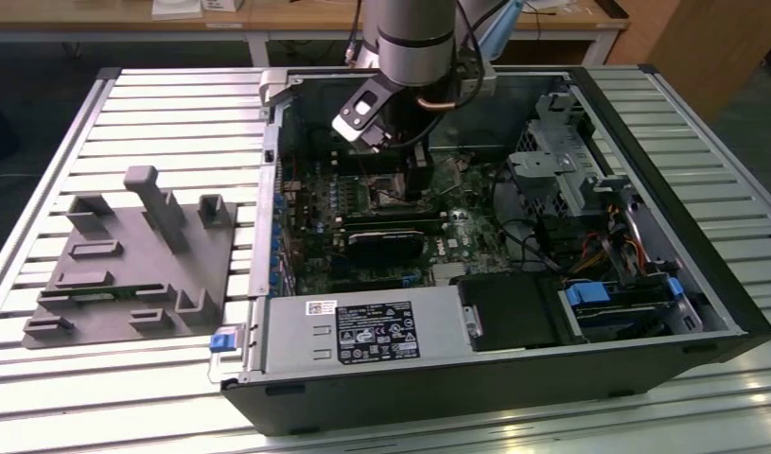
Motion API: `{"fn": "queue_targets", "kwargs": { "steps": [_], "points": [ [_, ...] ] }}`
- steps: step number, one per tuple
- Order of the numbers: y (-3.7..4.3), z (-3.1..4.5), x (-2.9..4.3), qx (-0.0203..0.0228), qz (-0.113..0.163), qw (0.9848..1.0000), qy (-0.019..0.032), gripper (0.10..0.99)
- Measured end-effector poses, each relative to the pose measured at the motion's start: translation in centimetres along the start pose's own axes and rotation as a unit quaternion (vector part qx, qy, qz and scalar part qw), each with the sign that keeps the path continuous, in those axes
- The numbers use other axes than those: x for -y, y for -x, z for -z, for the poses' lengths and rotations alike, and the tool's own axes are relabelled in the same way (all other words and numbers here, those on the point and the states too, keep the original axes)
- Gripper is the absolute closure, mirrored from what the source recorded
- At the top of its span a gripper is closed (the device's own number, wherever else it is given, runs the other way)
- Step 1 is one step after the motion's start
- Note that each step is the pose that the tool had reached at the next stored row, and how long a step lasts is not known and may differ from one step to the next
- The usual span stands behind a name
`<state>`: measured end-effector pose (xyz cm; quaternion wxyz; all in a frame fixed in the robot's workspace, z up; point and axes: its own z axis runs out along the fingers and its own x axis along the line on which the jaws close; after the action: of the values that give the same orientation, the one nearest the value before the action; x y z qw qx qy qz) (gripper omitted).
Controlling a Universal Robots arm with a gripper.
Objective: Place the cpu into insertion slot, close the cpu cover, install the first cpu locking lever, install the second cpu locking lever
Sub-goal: 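Place the cpu into insertion slot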
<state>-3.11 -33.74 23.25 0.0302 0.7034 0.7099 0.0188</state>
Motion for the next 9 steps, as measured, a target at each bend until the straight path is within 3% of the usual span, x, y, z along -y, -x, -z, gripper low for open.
{"fn": "queue_targets", "kwargs": {
  "steps": [6, 9],
  "points": [
    [-0.33, -0.01, 0.03, 0.0000, 0.001, 1.0000, 0.0004, 0.545],
    [-0.35, -0.12, 0.09, 0.0000, 0.001, 1.0000, 0.0041, 0.545]
  ]
}}
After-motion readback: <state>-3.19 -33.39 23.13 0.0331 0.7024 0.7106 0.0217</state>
